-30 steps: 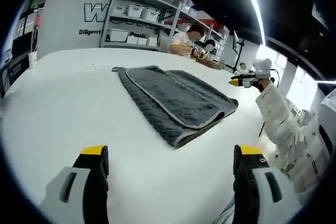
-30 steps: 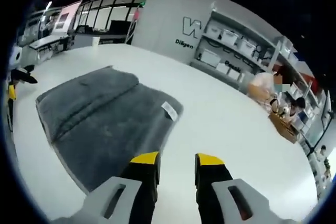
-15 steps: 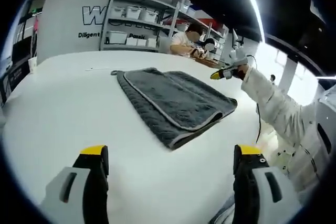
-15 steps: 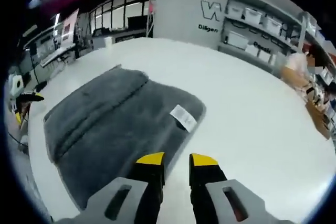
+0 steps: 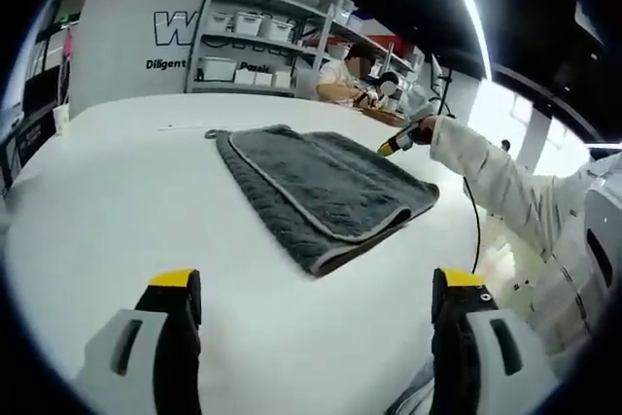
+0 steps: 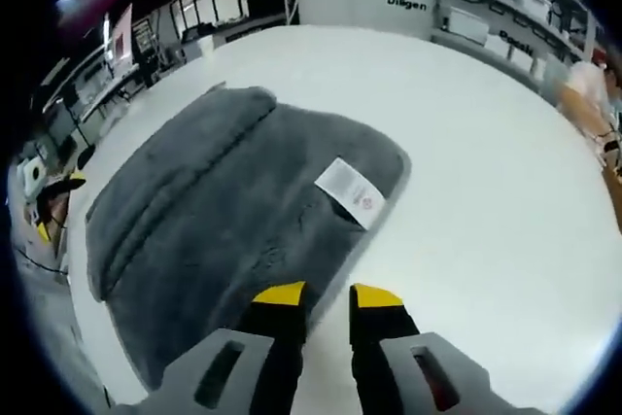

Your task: Open the folded towel by lifting each exposed corner and separating the folded layers until the towel lies flat within the target outline without major curled edges

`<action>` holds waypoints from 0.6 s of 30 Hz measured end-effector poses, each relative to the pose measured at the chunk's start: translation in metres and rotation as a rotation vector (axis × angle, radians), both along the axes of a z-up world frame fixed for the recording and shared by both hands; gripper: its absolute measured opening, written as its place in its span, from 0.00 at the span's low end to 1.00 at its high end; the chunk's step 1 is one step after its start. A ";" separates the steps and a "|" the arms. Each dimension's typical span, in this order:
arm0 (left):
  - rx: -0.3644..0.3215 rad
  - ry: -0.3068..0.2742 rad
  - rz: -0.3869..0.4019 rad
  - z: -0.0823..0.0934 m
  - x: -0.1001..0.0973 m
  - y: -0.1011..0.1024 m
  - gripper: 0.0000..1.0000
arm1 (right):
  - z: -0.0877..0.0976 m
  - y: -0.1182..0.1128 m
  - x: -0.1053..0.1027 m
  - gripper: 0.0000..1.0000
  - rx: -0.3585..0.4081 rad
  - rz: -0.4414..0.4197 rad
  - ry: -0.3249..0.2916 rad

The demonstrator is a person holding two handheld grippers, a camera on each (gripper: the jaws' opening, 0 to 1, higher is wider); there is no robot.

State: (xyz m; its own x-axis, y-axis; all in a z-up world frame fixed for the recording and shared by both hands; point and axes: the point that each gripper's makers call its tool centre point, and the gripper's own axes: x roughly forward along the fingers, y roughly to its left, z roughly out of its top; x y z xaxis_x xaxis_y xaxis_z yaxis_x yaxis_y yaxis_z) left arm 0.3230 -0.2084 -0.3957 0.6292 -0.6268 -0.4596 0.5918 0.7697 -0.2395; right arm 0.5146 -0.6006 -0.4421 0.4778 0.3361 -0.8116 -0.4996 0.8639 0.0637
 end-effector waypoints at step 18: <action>0.000 -0.001 -0.004 0.000 0.000 -0.002 0.98 | -0.003 -0.005 -0.005 0.00 -0.184 0.041 0.018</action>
